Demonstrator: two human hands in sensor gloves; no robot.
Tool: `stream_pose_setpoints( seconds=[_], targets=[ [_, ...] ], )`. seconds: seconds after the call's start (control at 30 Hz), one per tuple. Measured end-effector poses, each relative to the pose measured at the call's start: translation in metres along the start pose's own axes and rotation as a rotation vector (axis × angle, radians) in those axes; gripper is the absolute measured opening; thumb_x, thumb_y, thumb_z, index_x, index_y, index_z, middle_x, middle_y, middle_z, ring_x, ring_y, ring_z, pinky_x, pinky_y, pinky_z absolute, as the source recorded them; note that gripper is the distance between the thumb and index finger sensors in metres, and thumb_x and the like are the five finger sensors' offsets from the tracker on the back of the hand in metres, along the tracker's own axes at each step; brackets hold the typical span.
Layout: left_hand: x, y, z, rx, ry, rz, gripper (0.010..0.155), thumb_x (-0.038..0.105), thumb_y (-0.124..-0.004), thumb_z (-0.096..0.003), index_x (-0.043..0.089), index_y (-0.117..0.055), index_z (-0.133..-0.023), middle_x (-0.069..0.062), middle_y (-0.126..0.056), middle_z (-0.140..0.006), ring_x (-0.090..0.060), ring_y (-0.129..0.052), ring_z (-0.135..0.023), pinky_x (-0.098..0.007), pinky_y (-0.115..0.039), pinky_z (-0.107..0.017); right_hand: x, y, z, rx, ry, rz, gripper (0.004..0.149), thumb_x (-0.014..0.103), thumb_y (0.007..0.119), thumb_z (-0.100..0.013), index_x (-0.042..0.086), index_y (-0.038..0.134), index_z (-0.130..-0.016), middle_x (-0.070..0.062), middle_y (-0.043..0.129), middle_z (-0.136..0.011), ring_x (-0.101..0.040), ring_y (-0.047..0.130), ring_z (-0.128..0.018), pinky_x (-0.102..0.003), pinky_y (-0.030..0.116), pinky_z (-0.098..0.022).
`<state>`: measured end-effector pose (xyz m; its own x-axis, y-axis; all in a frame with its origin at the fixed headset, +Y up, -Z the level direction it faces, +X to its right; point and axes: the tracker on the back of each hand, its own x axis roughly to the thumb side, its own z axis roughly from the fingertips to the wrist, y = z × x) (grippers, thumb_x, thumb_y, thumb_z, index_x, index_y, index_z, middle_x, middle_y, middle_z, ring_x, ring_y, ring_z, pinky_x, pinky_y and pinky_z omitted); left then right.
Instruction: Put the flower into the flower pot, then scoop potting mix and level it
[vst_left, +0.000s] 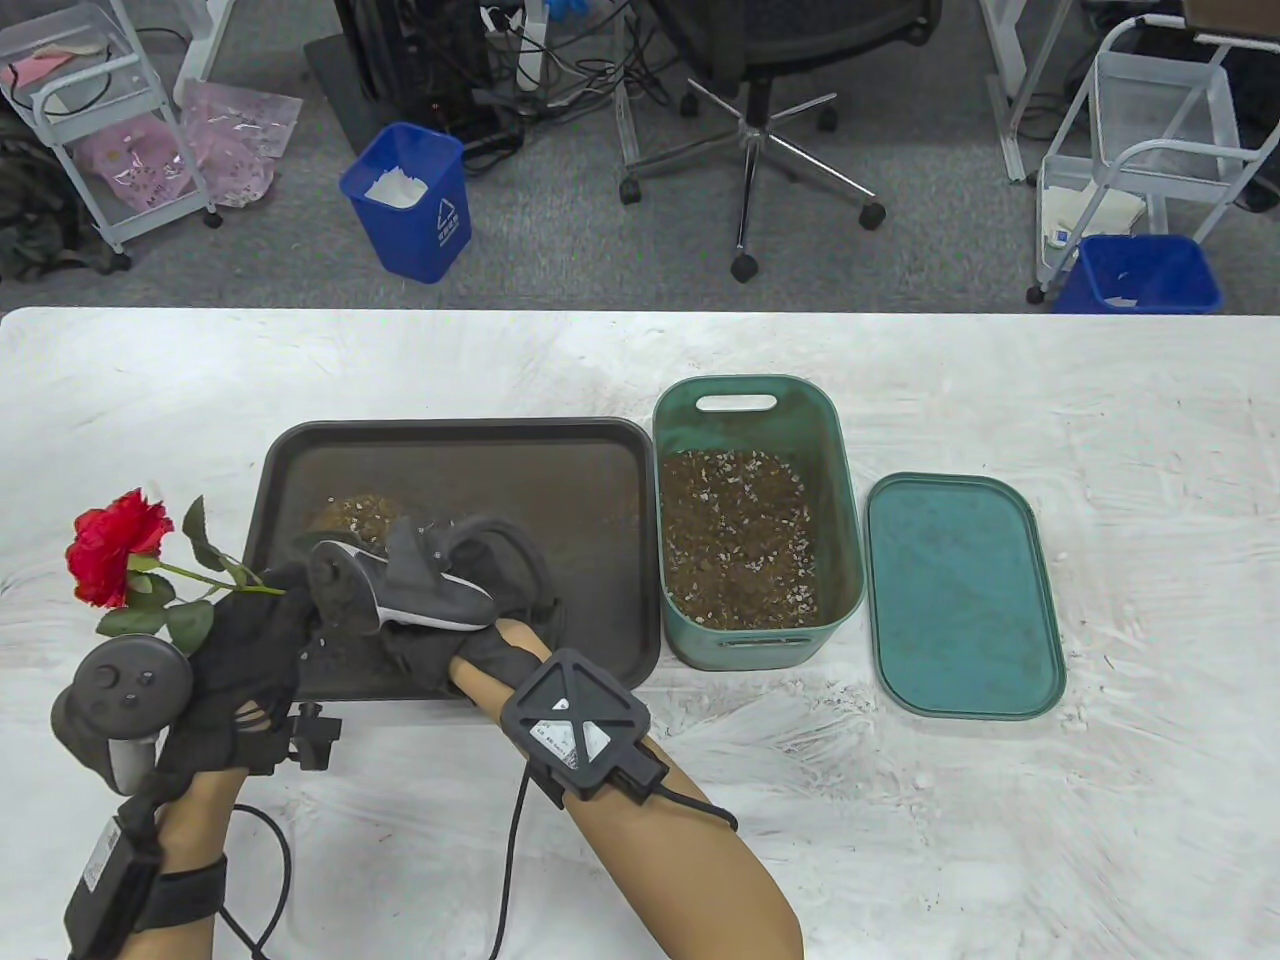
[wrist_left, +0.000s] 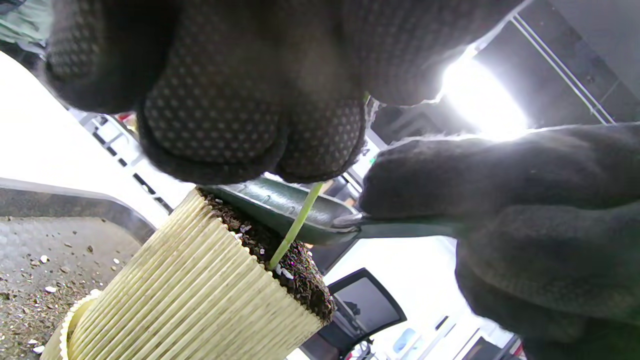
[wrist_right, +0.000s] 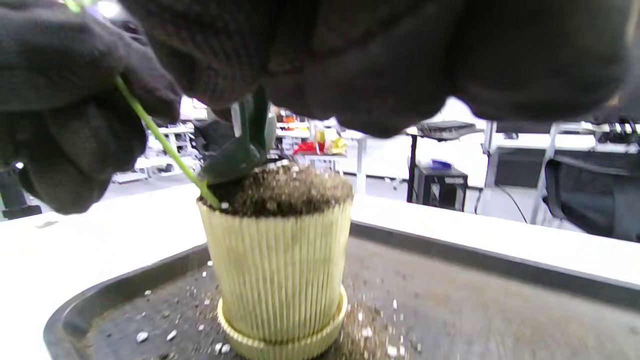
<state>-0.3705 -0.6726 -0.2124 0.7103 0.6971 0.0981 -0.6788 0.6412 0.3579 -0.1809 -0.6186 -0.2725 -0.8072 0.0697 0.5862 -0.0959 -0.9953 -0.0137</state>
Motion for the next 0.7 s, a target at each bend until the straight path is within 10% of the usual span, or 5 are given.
stream_pose_setpoints(
  seconds=[0.3,0.4,0.6,0.7],
  targets=[
    [0.000,0.000,0.000,0.000,0.000,-0.002,0.047,0.041,-0.081,-0.0387,0.016,-0.094,-0.076,-0.002,-0.105,-0.055,-0.025,-0.109,-0.034,-0.042,-0.092,-0.035,-0.013,-0.002,0.012,-0.106,0.041,-0.048,0.052,0.031,0.078,-0.040,0.034,0.075,-0.092,-0.010,0.093,-0.055,-0.021,0.097,-0.025,-0.045,0.090,-0.015],
    [0.000,0.000,0.000,0.000,-0.001,-0.003,0.047,0.041,-0.081,-0.0387,0.016,-0.094,-0.076,-0.002,-0.105,-0.055,-0.025,-0.109,-0.034,-0.042,-0.092,-0.035,-0.019,0.011,0.013,0.063,0.097,0.044,0.054,0.033,0.075,-0.042,0.037,0.066,-0.095,-0.009,0.092,-0.057,-0.021,0.098,-0.027,-0.045,0.091,-0.018],
    [0.000,0.000,0.000,0.001,0.000,-0.001,0.046,0.041,-0.081,-0.0387,0.016,-0.094,-0.076,-0.002,-0.105,-0.055,-0.025,-0.109,-0.034,-0.042,-0.092,-0.036,-0.036,0.001,0.014,-0.082,0.209,-0.318,0.053,0.032,0.076,-0.042,0.030,0.071,-0.094,-0.010,0.094,-0.053,-0.020,0.098,-0.022,-0.043,0.091,-0.013],
    [0.000,0.000,0.000,0.001,0.000,-0.003,0.047,0.041,-0.081,-0.0387,0.016,-0.094,-0.076,-0.002,-0.105,-0.055,-0.025,-0.109,-0.034,-0.042,-0.092,-0.036,-0.040,0.013,0.009,0.086,0.272,-0.254,0.053,0.033,0.076,-0.042,0.030,0.070,-0.095,-0.010,0.094,-0.053,-0.020,0.099,-0.022,-0.043,0.092,-0.013]
  ],
)
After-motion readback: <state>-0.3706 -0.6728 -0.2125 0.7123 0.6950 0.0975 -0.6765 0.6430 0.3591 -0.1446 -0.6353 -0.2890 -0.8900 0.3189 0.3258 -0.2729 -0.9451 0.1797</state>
